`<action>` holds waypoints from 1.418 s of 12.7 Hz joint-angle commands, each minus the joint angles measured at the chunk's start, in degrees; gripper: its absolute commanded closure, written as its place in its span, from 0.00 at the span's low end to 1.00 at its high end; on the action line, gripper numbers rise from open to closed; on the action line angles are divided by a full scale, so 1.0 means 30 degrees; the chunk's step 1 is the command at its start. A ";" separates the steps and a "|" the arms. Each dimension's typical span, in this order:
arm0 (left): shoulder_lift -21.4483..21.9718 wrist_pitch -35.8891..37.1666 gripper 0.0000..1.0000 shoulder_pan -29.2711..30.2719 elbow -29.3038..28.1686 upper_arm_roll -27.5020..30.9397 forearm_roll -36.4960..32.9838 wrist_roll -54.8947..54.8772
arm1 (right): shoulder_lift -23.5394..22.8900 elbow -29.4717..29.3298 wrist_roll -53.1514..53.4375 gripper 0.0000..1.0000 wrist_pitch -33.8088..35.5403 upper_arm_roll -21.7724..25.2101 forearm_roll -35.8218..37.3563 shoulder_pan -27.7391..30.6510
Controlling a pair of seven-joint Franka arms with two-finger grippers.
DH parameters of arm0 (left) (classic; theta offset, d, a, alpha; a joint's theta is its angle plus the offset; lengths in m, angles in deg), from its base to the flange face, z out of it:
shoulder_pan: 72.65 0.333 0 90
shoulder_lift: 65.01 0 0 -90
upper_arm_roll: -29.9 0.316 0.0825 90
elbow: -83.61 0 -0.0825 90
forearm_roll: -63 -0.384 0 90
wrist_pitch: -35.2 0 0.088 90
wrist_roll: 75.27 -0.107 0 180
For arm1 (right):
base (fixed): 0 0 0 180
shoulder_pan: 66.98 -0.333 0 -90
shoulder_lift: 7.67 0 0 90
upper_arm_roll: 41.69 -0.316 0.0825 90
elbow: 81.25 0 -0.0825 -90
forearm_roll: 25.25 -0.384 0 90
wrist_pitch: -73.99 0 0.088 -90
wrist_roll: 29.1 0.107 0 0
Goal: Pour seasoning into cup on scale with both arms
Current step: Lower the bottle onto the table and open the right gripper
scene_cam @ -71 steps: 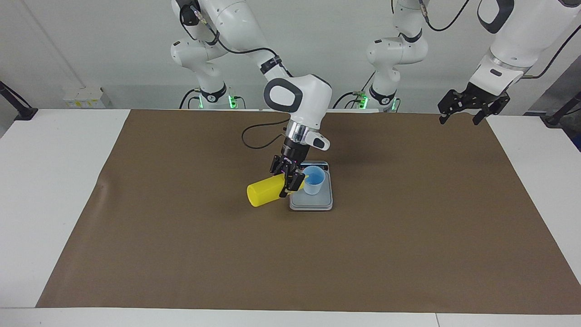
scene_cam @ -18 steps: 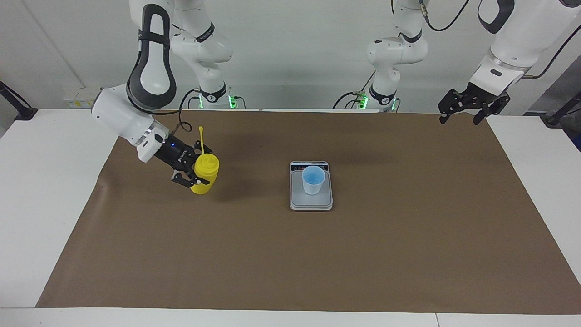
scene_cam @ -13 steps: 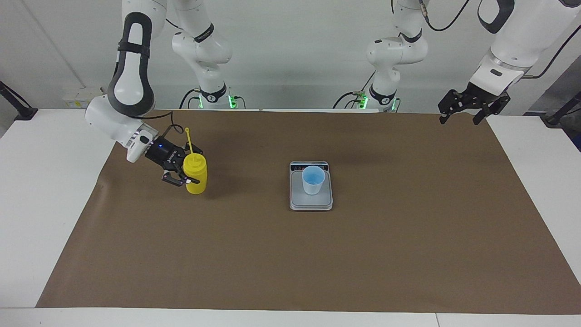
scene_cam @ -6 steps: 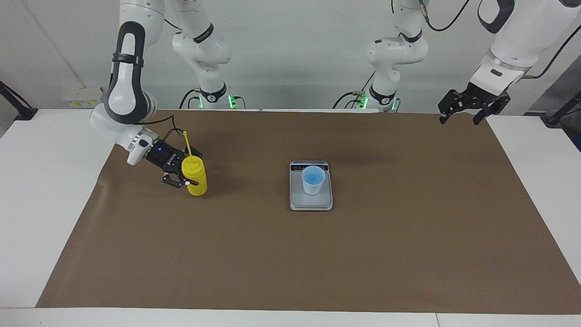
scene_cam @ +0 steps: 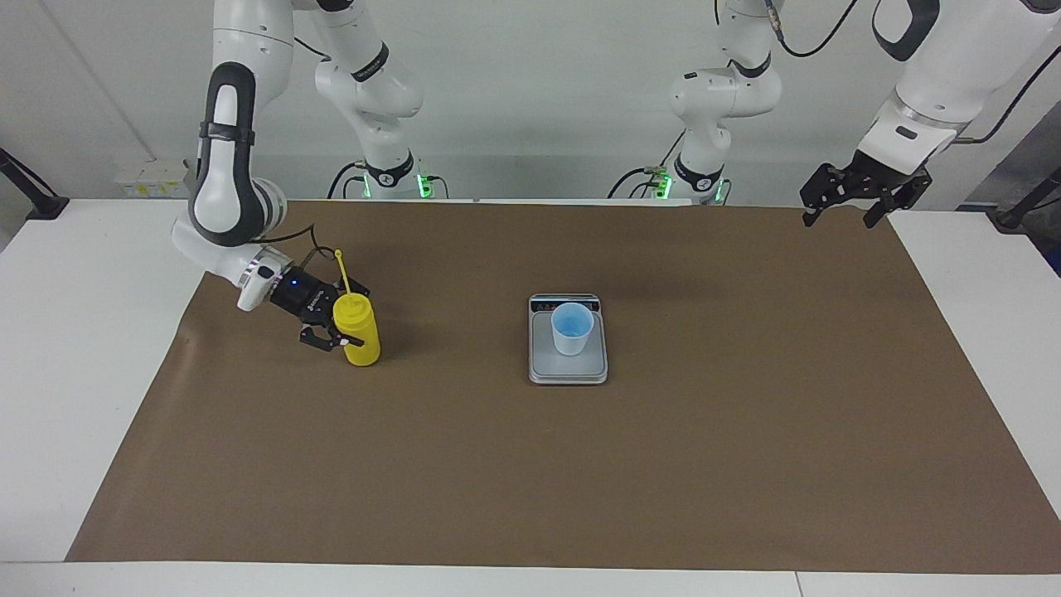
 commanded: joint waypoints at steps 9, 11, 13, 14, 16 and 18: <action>0.0242 0.0269 0.00 0.0241 -0.0066 -0.0125 0.0232 0.0165 | 0.0231 0.0008 -0.0768 0.00 0.0819 -0.0078 0.0356 0.1066; 0.0242 0.0269 0.00 0.0212 -0.0066 -0.0125 0.0232 0.0165 | 0.0231 -0.0021 -0.0681 0.00 0.0819 -0.0107 0.1849 0.1681; 0.0242 0.0269 0.00 0.0212 -0.0066 -0.0125 0.0203 0.0165 | 0.0376 -0.0108 -0.0157 0.00 0.0732 -0.0077 0.4359 0.2063; 0.0242 0.0269 0.00 0.0212 -0.0066 -0.0125 0.0202 0.0165 | 0.0435 -0.0254 0.0543 0.00 0.0644 -0.0048 0.6203 0.2123; 0.0242 0.0269 0.00 0.0212 -0.0066 -0.0125 0.0203 0.0165 | 0.0640 -0.1391 0.2327 0.00 0.0584 -0.0019 0.9573 0.2211; 0.0242 0.0269 0.00 0.0241 -0.0066 -0.0125 0.0232 0.0165 | 0.1136 -0.2449 0.5804 0.00 0.0643 0.0040 1.2129 0.2182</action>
